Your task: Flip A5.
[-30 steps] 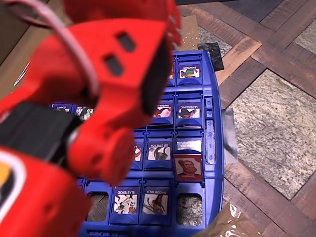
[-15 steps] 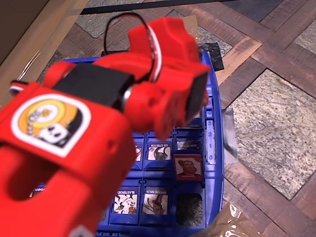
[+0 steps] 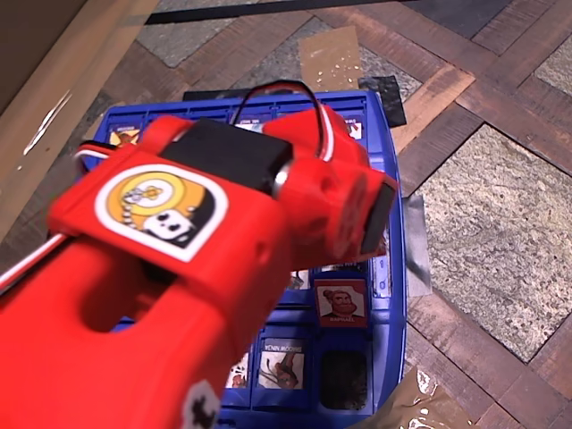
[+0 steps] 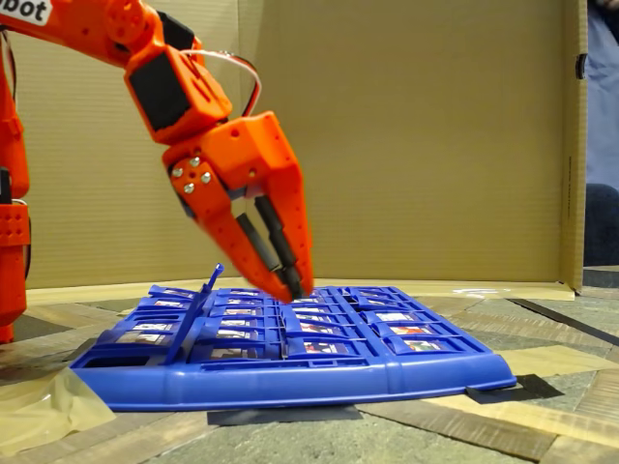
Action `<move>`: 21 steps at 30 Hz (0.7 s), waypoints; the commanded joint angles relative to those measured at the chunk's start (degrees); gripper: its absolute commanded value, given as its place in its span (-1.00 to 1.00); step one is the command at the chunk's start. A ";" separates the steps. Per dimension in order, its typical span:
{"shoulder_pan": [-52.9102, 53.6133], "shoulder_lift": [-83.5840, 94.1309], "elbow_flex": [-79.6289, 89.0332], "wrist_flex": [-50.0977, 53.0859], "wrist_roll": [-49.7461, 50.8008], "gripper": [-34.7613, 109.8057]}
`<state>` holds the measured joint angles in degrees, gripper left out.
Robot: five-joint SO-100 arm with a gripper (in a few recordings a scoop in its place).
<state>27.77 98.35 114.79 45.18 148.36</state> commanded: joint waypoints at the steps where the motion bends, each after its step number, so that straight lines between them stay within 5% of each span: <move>1: 1.67 -0.35 -2.99 2.02 -2.11 -0.52; 21: 4.13 2.46 -8.09 29.71 -15.56 -0.52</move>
<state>30.50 97.82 108.02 72.25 133.95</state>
